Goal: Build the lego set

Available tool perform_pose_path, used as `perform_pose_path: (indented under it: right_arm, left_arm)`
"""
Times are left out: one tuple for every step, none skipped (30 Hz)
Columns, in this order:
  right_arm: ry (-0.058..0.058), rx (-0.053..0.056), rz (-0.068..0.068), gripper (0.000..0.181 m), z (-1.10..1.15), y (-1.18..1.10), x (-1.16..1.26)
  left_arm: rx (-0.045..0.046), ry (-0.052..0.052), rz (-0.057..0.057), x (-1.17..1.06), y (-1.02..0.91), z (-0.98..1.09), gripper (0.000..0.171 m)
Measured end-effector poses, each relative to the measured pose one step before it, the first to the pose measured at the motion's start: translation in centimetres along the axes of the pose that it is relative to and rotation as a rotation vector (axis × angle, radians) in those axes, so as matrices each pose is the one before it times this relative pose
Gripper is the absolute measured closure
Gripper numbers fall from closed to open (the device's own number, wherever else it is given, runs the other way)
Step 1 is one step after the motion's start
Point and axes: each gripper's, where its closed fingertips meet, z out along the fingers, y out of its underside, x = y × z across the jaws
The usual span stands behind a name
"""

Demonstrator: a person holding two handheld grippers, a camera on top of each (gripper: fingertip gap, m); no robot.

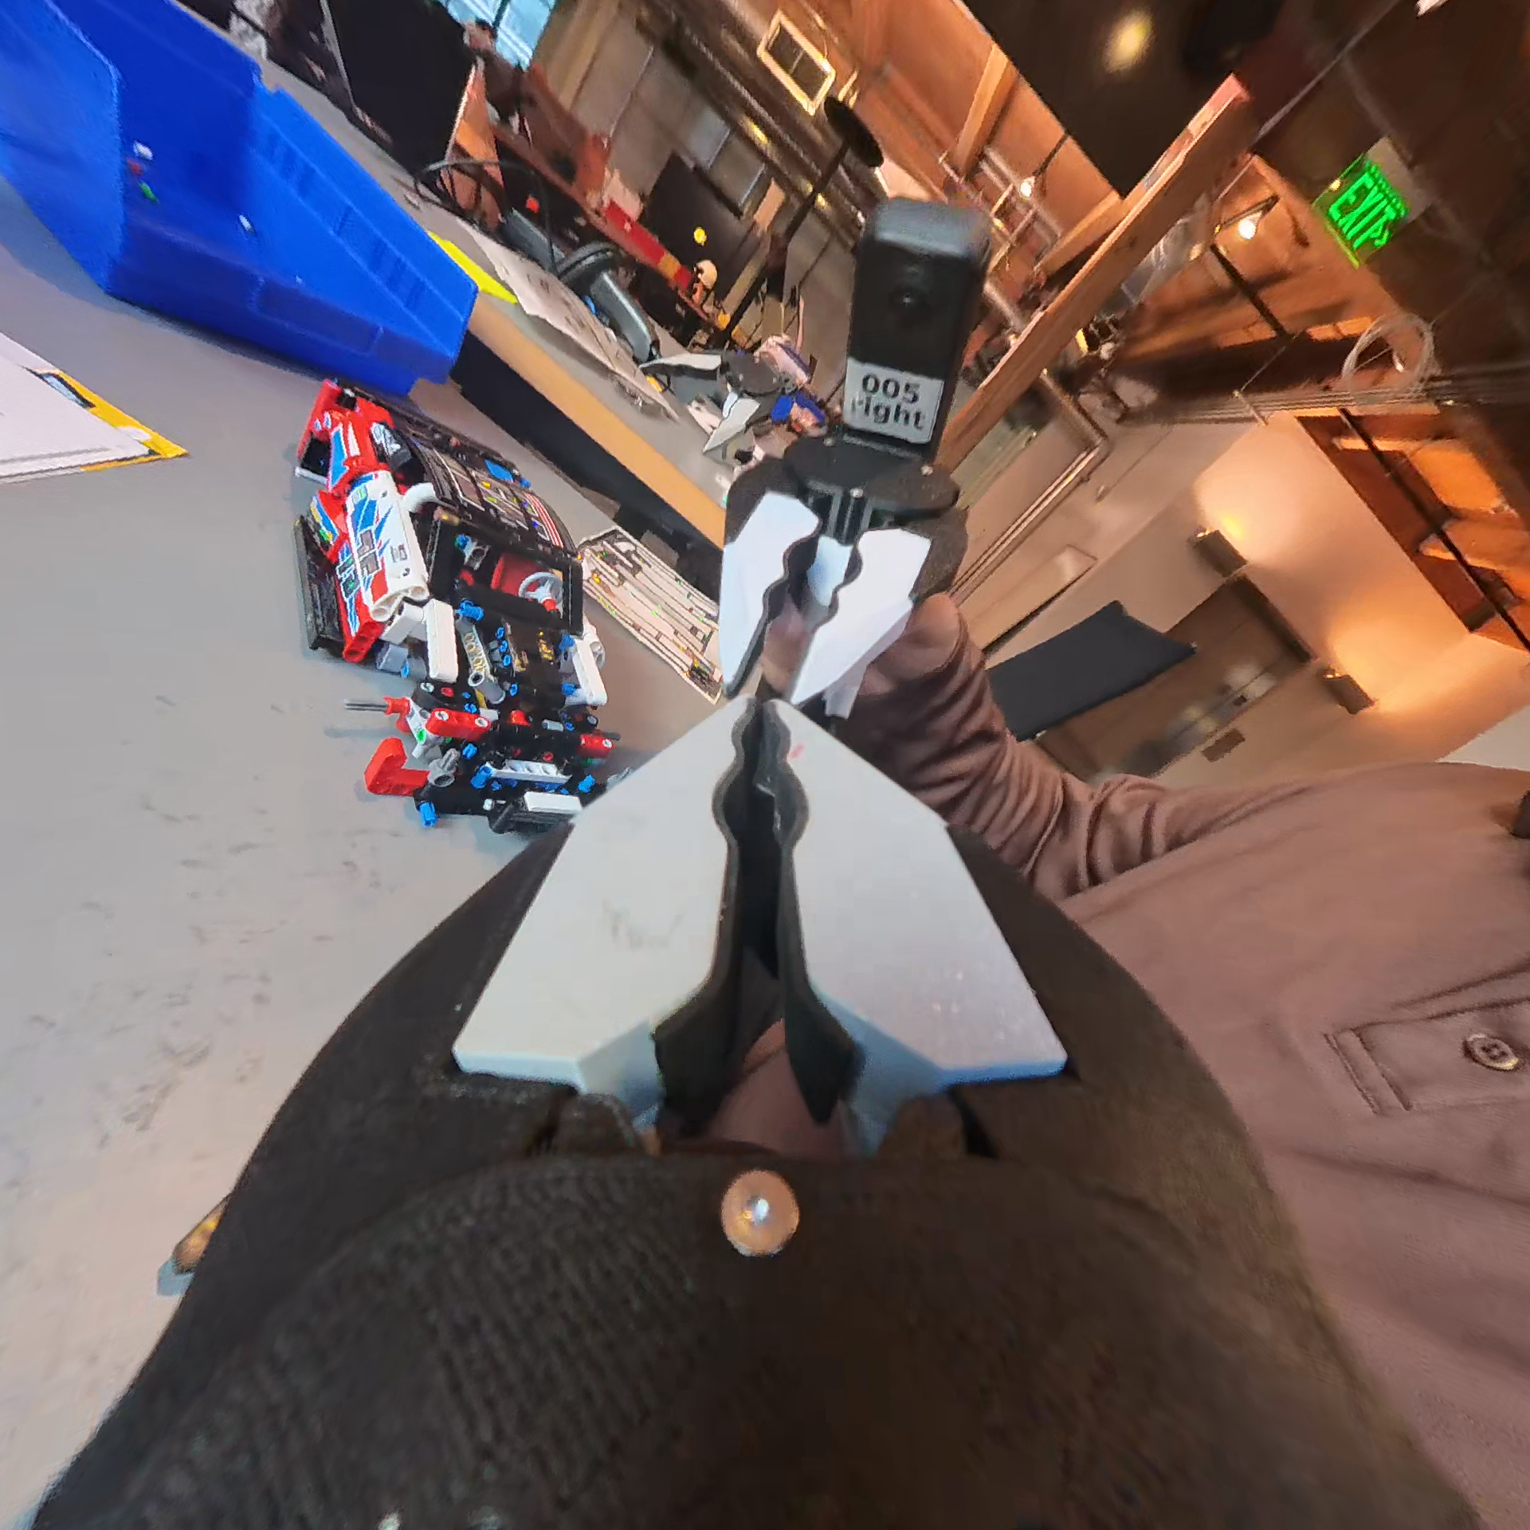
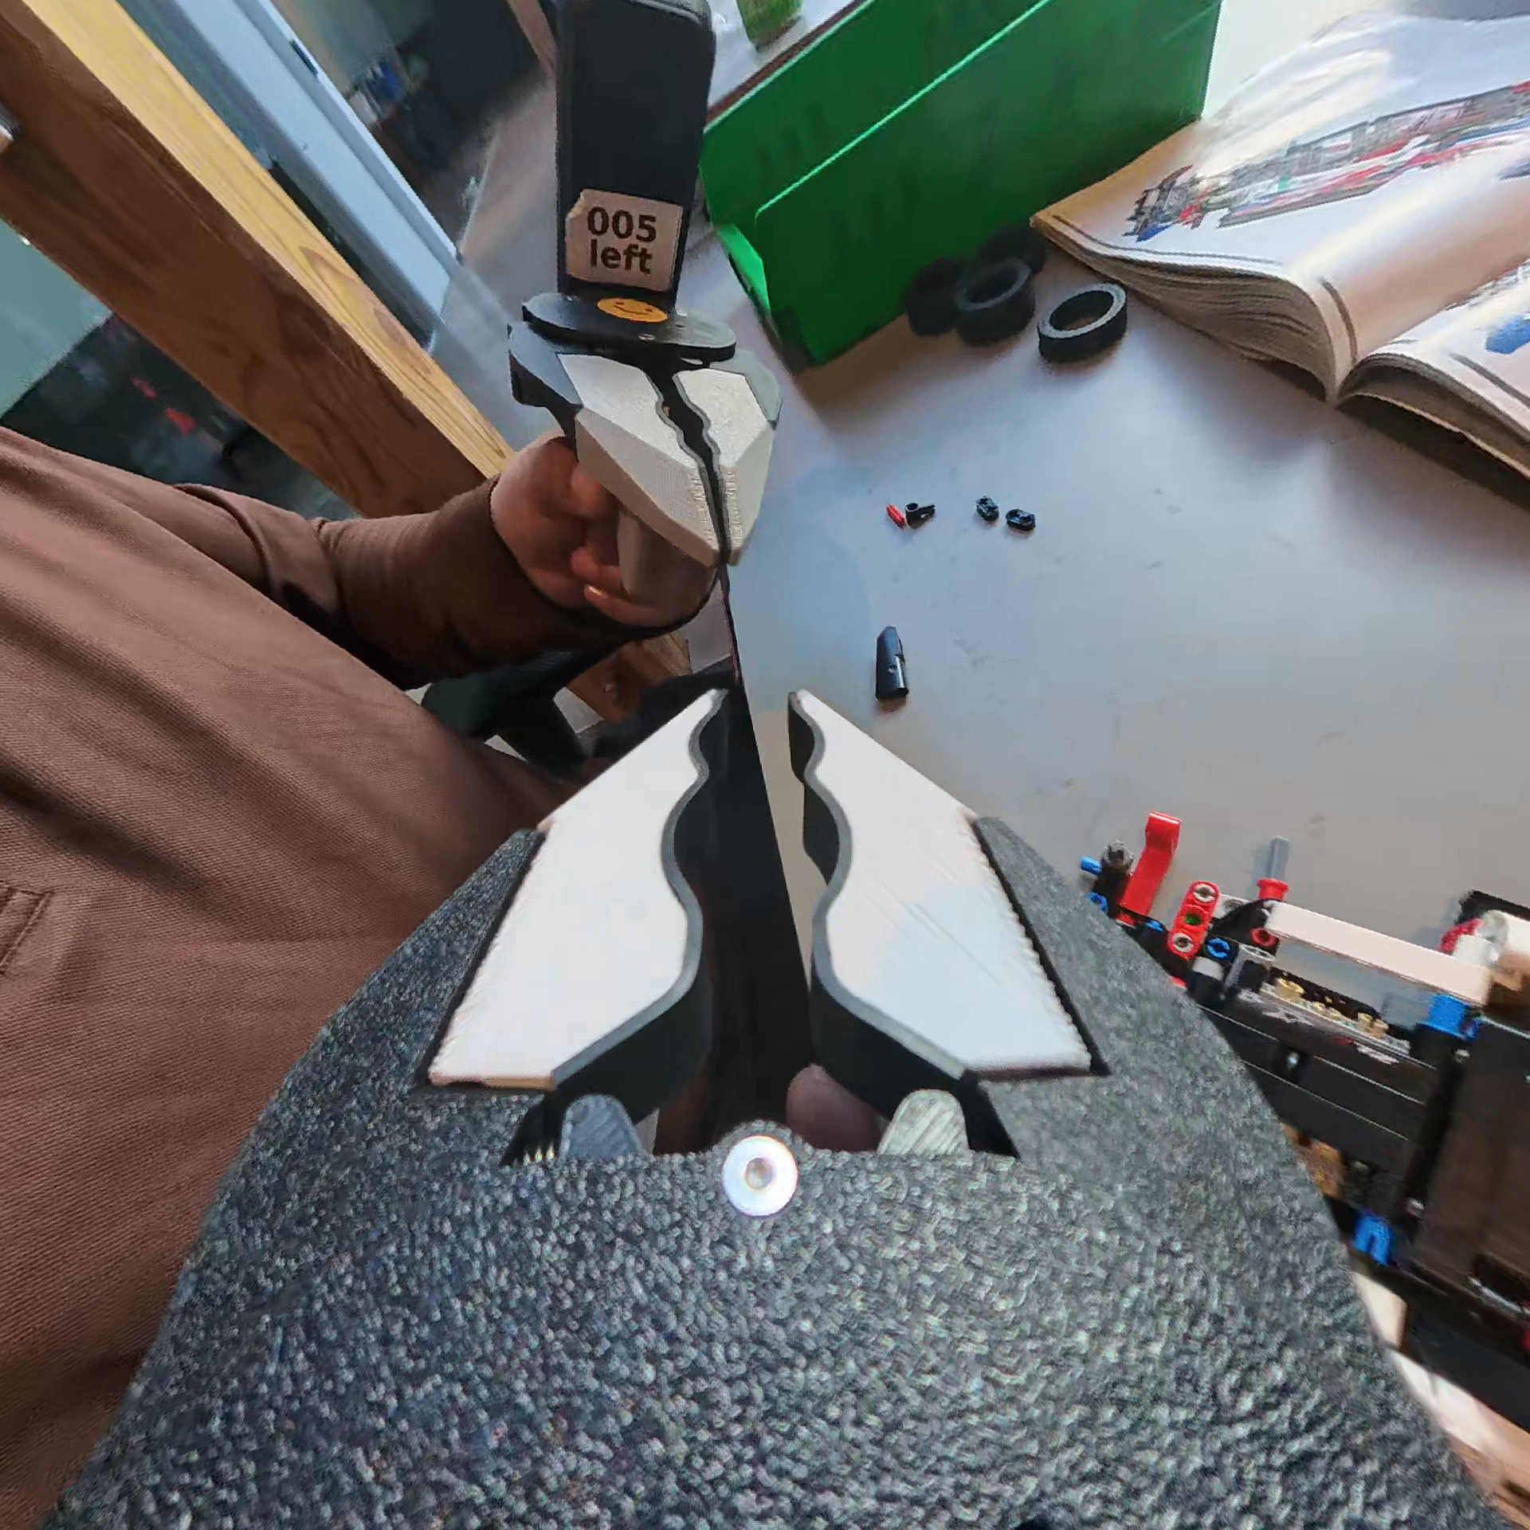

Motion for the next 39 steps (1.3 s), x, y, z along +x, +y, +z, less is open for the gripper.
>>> perform_pose_path:
  right_arm:
    - [-0.0109, 0.0119, -0.0002, 0.168, 0.205, -0.042, -0.261]
    - [-0.017, 0.0137, 0.0028, 0.168, 0.197, -0.13, -0.345]
    - [-0.0137, 0.0126, 0.0048, 0.168, 0.195, -0.174, -0.272]
    - [-0.0051, 0.0117, 0.0039, 0.168, 0.157, -0.191, -0.126]
    - [-0.0001, 0.0088, 0.0021, 0.17, 0.137, -0.152, -0.019]
    - [-0.0035, 0.0035, 0.0007, 0.173, 0.136, -0.072, -0.068]
    - [-0.0039, 0.0009, 0.0002, 0.177, 0.119, -0.019, -0.076]
    - [-0.002, -0.0002, -0.0009, 0.181, 0.113, 0.013, -0.048]
    - [0.0011, -0.0011, -0.0009, 0.18, 0.095, 0.029, -0.026]
    - [0.0036, -0.0001, -0.0007, 0.18, 0.058, 0.015, 0.013]
    - [0.003, 0.003, 0.0002, 0.181, 0.012, -0.027, 0.0]
    - [-0.0059, 0.0044, 0.0037, 0.181, 0.007, -0.048, -0.096]
    - [-0.0096, 0.0065, 0.0087, 0.181, -0.011, -0.07, -0.115]
    - [-0.0043, 0.0068, 0.0116, 0.181, 0.014, -0.049, 0.004]
    - [0.0013, 0.0008, 0.0115, 0.181, 0.037, 0.077, 0.136]
    - [0.0071, -0.0037, 0.0097, 0.18, 0.078, 0.193, 0.24]
    - [0.0028, -0.0033, 0.007, 0.181, 0.112, 0.212, 0.178]
    - [-0.0083, 0.0012, 0.0069, 0.181, 0.118, 0.165, -0.027]
    - [-0.0193, 0.0055, 0.0079, 0.181, 0.12, 0.101, -0.246]
    - [-0.026, 0.0071, 0.0052, 0.181, 0.123, 0.064, -0.406]
    - [-0.0227, 0.0047, -0.0008, 0.181, 0.162, 0.064, -0.435]
    - [-0.0133, -0.0002, -0.0091, 0.181, 0.164, 0.072, -0.366]
    - [0.0, -0.0045, -0.0194, 0.181, 0.137, 0.063, -0.247]
    - [0.0086, -0.0063, -0.0251, 0.181, 0.092, 0.025, -0.163]
    - [0.0067, -0.0058, -0.0202, 0.181, 0.045, -0.019, -0.178]
    - [0.0062, -0.0095, -0.0101, 0.181, 0.043, 0.04, -0.089]
    - [0.0034, -0.0114, -0.0043, 0.181, 0.03, 0.093, -0.036]
    - [-0.0052, -0.0084, -0.0013, 0.181, -0.074, 0.098, -0.041]
    - [0.0047, 0.0042, 0.0029, 0.181, -0.269, -0.007, 0.194]
    - [0.0105, 0.0112, 0.0071, 0.181, -0.432, -0.066, 0.362]
    - [0.0093, 0.0096, 0.011, 0.181, -0.496, -0.01, 0.41]
    - [0.0102, 0.0082, 0.0143, 0.181, -0.482, 0.037, 0.436]
    - [0.0085, 0.0071, 0.0181, 0.181, -0.42, 0.058, 0.412]
    - [-0.003, 0.0018, 0.0211, 0.181, -0.277, 0.123, 0.231]
    - [-0.0112, -0.0018, 0.0214, 0.181, -0.134, 0.164, 0.068]
    - [-0.0048, 0.0005, 0.0172, 0.181, -0.007, 0.138, 0.097]
    - [-0.0009, 0.0017, 0.011, 0.181, 0.105, 0.139, 0.102]
    - [-0.0049, -0.0028, 0.0066, 0.181, 0.212, 0.237, 0.018]
    - [-0.007, -0.0079, 0.0013, 0.181, 0.284, 0.311, -0.043]
  left_arm:
    - [0.01221, 0.0051, -0.004, 0.126, -0.112, -0.056, 0.171]
    - [0.01146, 0.0041, -0.0027, 0.114, -0.094, -0.019, 0.171]
    - [0.00951, 0.0031, 0.0001, 0.109, -0.068, 0.003, 0.171]
    - [0.00574, 0.0013, -0.0016, 0.077, -0.016, 0.018, 0.171]
    - [0.00427, 0.0012, -0.0026, 0.074, 0.013, 0.036, 0.171]
    - [0.00359, 0.0032, -0.0014, 0.106, 0.032, 0.03, 0.171]
    - [-0.00021, 0.0014, -0.0001, 0.09, 0.063, 0.02, 0.171]
    - [0.00078, -0.0033, 0.0014, -0.001, 0.034, -0.009, 0.171]
    - [0.0035, -0.003, 0.0011, -0.011, -0.008, -0.047, 0.171]
    - [0.00072, -0.0022, -0.0017, -0.037, 0.022, -0.061, 0.171]
    - [0.00057, -0.001, -0.0018, -0.025, 0.019, -0.069, 0.171]
    - [-0.00144, -0.0036, 0.0043, -0.041, 0.061, -0.068, 0.171]
    - [-0.00391, -0.0058, 0.0128, -0.028, 0.079, -0.068, 0.171]
    - [-0.00672, -0.0037, 0.0197, 0.047, 0.091, -0.058, 0.171]
    - [-0.01415, -0.0008, 0.0192, 0.12, 0.129, -0.038, 0.163]
    - [-0.01808, 0.0025, 0.0144, 0.171, 0.109, -0.003, 0.155]
    - [-0.02276, 0.0077, 0.0119, 0.23, 0.136, -0.025, 0.148]
    - [-0.02409, 0.0118, 0.0105, 0.3, 0.117, -0.081, 0.143]
    - [-0.02113, 0.0134, 0.0131, 0.322, 0.125, -0.159, 0.141]
    - [-0.01545, 0.0133, 0.0177, 0.321, 0.105, -0.197, 0.142]
    - [-0.00548, 0.0062, 0.0199, 0.217, 0.09, -0.198, 0.146]
    - [-0.00022, -0.0096, 0.0172, -0.051, 0.133, -0.148, 0.151]
    - [0.00185, -0.0194, 0.0115, -0.247, 0.19, -0.087, 0.155]
    - [0.00339, -0.026, 0.0045, -0.414, 0.165, -0.051, 0.163]
    - [0.00063, -0.0263, -0.0016, -0.453, 0.183, -0.066, 0.171]
    - [-0.00239, 0.0107, 0.0045, 0.085, 0.195, -0.097, 0.171]
    - [0.00668, 0.0107, 0.0009, 0.128, 0.052, -0.163, 0.171]
    - [0.02002, -0.0481, -0.0051, -0.722, -0.195, -0.319, 0.147]
    - [0.02482, -0.0512, 0.0116, -0.82, -0.37, -0.609, 0.117]
    - [0.01884, -0.0105, 0.0051, -0.317, -0.363, -0.792, 0.115]
    - [0.02797, 0.0312, -0.0075, 0.323, -0.517, -0.846, 0.113]
    - [0.01535, 0.0369, -0.0027, 0.479, -0.35, -0.776, 0.104]
    - [-0.00478, 0.0096, 0.0089, 0.157, -0.024, -0.642, 0.094]
    - [-0.02012, -0.018, 0.024, -0.231, 0.268, -0.526, 0.087]
    - [-0.03188, -0.0235, 0.0388, -0.304, 0.542, -0.392, 0.085]
    - [-0.04, -0.0241, 0.042, -0.352, 0.749, -0.248, 0.082]
    - [-0.04364, -0.0211, 0.0352, -0.389, 0.879, -0.128, 0.081]
    - [-0.04798, -0.0194, 0.0305, -0.485, 1.005, -0.018, 0.081]
    - [-0.05328, -0.0214, 0.0268, -0.603, 1.095, 0.043, 0.083]
